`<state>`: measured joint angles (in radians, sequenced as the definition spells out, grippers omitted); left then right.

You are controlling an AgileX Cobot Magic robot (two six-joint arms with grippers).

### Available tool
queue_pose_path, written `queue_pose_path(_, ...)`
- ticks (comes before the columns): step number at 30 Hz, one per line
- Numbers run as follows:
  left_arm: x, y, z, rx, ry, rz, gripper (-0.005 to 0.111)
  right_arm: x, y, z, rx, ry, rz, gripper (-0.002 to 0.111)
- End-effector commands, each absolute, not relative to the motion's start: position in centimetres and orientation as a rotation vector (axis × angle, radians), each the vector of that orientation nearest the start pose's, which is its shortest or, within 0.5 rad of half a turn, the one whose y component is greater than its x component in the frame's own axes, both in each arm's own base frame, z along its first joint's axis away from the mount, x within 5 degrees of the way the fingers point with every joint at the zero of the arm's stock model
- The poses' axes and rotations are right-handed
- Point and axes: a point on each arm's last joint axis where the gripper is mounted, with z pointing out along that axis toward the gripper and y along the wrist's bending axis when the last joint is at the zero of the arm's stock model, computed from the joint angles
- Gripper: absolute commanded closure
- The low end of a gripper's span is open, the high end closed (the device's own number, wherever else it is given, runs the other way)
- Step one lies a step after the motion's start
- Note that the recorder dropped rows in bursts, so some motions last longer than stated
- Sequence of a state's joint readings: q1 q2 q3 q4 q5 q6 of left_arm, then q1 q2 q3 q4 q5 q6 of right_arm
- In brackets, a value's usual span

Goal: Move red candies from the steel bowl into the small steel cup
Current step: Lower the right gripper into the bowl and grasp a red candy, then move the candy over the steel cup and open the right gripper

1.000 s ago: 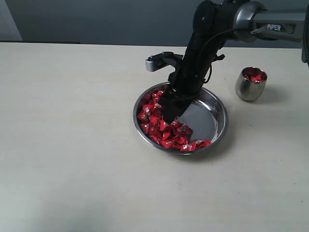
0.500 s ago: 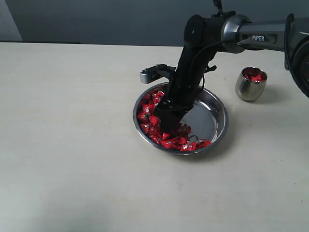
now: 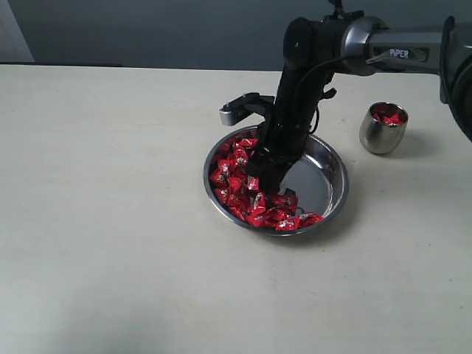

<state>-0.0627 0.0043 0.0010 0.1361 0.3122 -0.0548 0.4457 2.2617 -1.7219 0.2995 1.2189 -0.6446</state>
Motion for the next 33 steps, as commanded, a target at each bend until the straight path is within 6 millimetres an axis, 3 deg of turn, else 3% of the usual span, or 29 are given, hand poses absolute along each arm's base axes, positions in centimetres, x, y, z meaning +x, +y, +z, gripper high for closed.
queue_pose_path(1, 5.4, 0.0, 18.6, 0.098, 1.787, 0.034, 0.106, 39.2, 19.7, 17.2, -1.416, 2.750, 0.448, 0.100)
queue_pose_path(6, 5.4, 0.0, 18.6, 0.098, 1.787, 0.034, 0.106, 40.1, 17.7, 19.4, -1.306, 2.712, 0.435, 0.100)
queue_pose_path(13, 5.4, 0.0, 18.6, 0.098, 1.787, 0.034, 0.106, 42.5, 12.5, 21.6, -0.992, 2.693, 0.372, 0.100)
queue_pose_path(17, 5.4, 0.0, 18.6, 0.098, 1.787, 0.034, 0.106, 43.9, 8.9, 21.8, -0.781, 2.704, 0.335, 0.100)
queue_pose_path(25, 5.4, 0.0, 18.6, 0.098, 1.787, 0.034, 0.106, 45.1, 3.5, 21.8, -0.592, 2.707, 0.227, 0.100)
queue_pose_path(33, 5.4, 0.0, 18.6, 0.098, 1.787, 0.034, 0.106, 45.2, 1.2, 21.7, -0.501, 2.733, 0.174, 0.100)
